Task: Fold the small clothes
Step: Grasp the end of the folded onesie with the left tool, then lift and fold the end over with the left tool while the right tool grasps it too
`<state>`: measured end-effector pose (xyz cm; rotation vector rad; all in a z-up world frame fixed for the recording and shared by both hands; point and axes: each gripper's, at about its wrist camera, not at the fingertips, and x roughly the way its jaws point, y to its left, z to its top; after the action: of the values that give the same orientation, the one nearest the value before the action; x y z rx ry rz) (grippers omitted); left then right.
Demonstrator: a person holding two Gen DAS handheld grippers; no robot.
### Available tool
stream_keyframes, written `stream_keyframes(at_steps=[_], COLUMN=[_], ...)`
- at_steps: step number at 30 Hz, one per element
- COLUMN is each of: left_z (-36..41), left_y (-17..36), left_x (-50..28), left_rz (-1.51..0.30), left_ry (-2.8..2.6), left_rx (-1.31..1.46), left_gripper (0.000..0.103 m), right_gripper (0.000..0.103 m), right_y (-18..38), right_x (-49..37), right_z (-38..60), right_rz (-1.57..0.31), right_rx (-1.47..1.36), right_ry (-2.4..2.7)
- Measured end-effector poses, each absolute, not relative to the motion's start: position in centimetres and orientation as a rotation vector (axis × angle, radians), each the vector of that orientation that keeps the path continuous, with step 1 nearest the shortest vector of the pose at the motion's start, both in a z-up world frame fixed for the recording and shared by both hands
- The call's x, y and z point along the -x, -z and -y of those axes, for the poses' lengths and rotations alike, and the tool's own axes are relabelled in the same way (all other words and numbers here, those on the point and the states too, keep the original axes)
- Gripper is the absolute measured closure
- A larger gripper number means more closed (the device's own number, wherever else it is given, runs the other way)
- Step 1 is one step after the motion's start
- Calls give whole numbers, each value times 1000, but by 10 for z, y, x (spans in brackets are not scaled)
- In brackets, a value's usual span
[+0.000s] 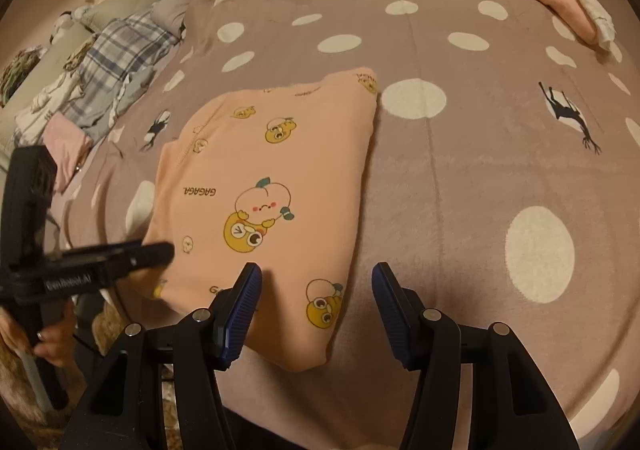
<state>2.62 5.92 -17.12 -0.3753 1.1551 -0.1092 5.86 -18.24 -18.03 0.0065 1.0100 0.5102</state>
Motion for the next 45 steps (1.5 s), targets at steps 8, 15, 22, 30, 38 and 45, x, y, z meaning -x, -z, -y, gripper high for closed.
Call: stream_keyframes(at_steps=[8,15,22,30,38,45], left_z=[-69,-71,-63,-52,-33,-10], left_y=[149,139,171,173,131,96], left_x=[-25,-53,-80,-84,-75,-77], left_rz=[-1094,-1009,-1111,-1118,-1022,-937], left_ry=[116,186,251,235,198,249], left_rx=[400,464,559,539,445,418], left_gripper=[29,18,28,68,78,78], right_gripper=[41,28,31,69,82,82], right_y=[178,168,193,199,164,131], right_x=[-64,-88,-116,-117,-105,-105], right_z=[187,188,167,165,170,197], right_rz=[-1005,-966,-1046,-1051,-943,-846], right_rx=[-15,-82,-117,-139,-113,-128], right_ry=[-492,-538,-576,-601,-614,-604])
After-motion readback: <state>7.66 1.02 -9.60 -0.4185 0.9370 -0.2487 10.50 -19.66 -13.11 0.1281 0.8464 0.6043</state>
